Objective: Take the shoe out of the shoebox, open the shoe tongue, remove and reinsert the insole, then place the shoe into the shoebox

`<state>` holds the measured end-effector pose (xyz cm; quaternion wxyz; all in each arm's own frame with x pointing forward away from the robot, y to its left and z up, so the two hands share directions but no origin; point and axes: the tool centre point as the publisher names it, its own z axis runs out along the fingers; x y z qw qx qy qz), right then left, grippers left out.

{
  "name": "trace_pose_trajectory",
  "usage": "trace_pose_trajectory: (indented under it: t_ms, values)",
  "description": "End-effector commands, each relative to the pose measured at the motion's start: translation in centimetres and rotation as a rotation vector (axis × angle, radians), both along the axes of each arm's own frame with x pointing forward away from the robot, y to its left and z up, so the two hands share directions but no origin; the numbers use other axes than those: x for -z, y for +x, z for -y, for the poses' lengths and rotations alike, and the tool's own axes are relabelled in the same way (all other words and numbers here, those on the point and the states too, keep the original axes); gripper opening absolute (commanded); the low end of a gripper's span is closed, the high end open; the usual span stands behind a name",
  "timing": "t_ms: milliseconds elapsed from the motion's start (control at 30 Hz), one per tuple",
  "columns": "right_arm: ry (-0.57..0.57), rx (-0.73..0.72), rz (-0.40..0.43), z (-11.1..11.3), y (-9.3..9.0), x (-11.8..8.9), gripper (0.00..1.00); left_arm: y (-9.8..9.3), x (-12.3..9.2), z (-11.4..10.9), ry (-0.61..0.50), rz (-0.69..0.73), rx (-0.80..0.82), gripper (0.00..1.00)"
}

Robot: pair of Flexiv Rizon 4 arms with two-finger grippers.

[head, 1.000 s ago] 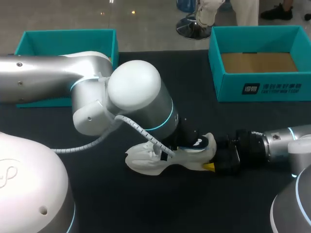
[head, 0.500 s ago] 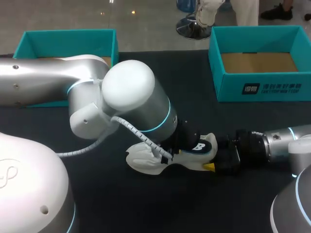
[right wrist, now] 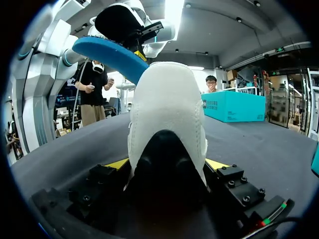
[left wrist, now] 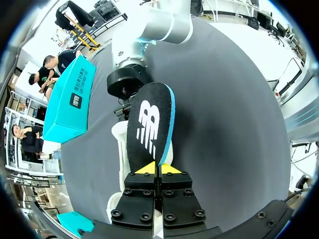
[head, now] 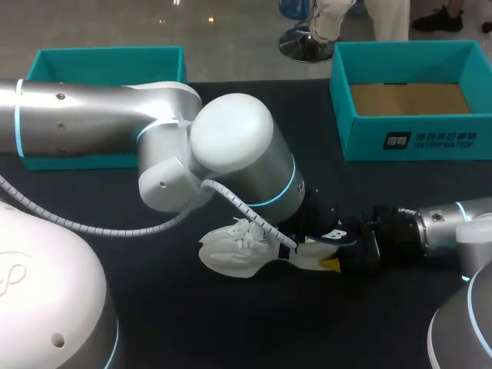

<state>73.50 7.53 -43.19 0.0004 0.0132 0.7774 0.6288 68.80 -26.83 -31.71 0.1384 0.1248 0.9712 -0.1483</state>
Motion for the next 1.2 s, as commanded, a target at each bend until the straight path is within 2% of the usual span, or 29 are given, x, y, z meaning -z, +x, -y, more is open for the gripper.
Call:
trace_pose_trajectory:
  t_ms: [33,233,467,533,767,833,1000,1200]
  values:
    - [-0.002,0.0,-0.002,-0.2,0.1,0.4,0.0,-0.1,-0.1,1.3,0.007,-0.003,0.002,0.0]
    - [-0.002,0.0,-0.002,-0.2,0.1,0.4,0.0,0.1,-0.9,1.9,-0.012,0.004,0.0,0.0]
    - [-0.002,0.0,-0.002,-0.2,0.1,0.4,0.0,0.2,-0.7,1.9,-0.009,0.014,-0.008,0.0]
    - [-0.002,0.0,-0.002,-0.2,0.1,0.4,0.0,0.1,-0.6,1.8,-0.009,0.016,-0.009,0.22]
    - [-0.002,0.0,-0.002,-0.2,0.1,0.4,0.0,0.0,-0.1,1.5,-0.007,0.019,-0.019,0.35]
    - [-0.002,0.0,-0.002,-0.2,0.1,0.4,0.0,-0.1,-0.1,1.2,-0.004,0.035,-0.028,0.43]
    - [-0.002,0.0,-0.002,-0.2,0.1,0.4,0.0,-0.1,0.2,0.8,-0.003,0.055,-0.043,0.48]
    - [-0.002,0.0,-0.002,-0.2,0.1,0.4,0.0,1.0,0.8,1.1,0.0,0.046,-0.073,0.47]
